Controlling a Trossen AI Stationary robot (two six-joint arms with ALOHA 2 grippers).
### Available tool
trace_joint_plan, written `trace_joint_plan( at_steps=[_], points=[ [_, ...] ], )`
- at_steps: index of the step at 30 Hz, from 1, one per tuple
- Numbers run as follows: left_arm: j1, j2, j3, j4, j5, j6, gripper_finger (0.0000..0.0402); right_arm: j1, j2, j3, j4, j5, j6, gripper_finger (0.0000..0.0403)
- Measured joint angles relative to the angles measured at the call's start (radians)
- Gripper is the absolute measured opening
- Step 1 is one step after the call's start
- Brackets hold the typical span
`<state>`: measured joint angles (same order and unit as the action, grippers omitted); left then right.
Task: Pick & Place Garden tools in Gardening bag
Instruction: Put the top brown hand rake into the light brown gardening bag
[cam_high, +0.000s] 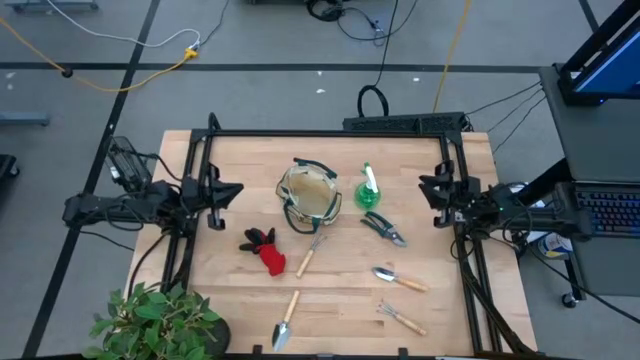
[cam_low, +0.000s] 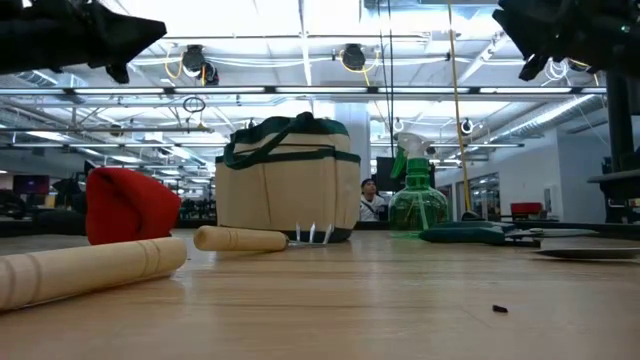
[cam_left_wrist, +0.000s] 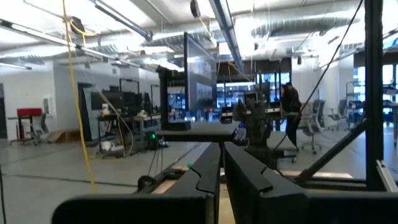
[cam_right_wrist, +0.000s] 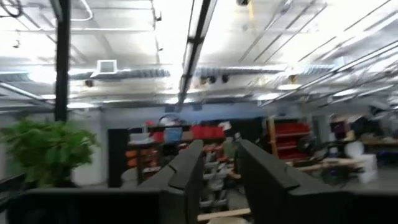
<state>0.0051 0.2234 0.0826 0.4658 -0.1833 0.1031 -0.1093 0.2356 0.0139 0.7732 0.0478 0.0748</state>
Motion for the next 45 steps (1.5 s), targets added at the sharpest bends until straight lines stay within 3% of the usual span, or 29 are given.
trace_joint_plan(
  at_steps=[7, 12, 16, 21, 23, 27, 31, 37, 45],
  points=[
    [0.0, 0.213, 0.174, -0.13, 0.001, 0.007, 0.0027, 0.0, 0.127, 0.0, 0.076, -0.024, 0.076, 0.0138],
    [0.0, 0.383, 0.294, -0.242, 0.004, 0.002, 0.0027, 0.0, 0.176, 0.0, 0.124, -0.023, 0.07, 0.0136],
    [0.0, 0.506, 0.344, -0.262, 0.07, -0.02, 0.0027, 0.0, 0.193, 0.0, 0.131, -0.023, 0.063, 0.0129],
    [-0.001, 0.632, 0.38, -0.263, 0.115, -0.052, 0.0063, 0.0, 0.207, 0.001, 0.127, -0.023, 0.063, 0.0128],
    [-0.001, 0.672, 0.396, -0.261, 0.126, -0.097, 0.0091, 0.0, 0.212, 0.001, 0.128, -0.023, 0.063, 0.0128],
    [-0.008, 0.751, 0.411, -0.225, 0.247, -0.231, 0.0143, 0.0, 0.219, 0.001, 0.128, -0.023, 0.063, 0.0128],
    [-0.068, 0.846, 0.412, -0.151, 0.261, -0.416, 0.0173, 0.0, 0.227, 0.001, 0.127, -0.023, 0.063, 0.0126],
    [-0.163, 1.001, 0.412, -0.069, 0.185, -0.541, 0.0179, 0.0, 0.25, 0.001, 0.117, -0.023, 0.063, 0.0125],
    [-0.24, 1.185, 0.412, 0.027, 0.16, -0.686, 0.0173, 0.0, 0.275, 0.001, 0.09, -0.023, 0.063, 0.0123]
  ],
)
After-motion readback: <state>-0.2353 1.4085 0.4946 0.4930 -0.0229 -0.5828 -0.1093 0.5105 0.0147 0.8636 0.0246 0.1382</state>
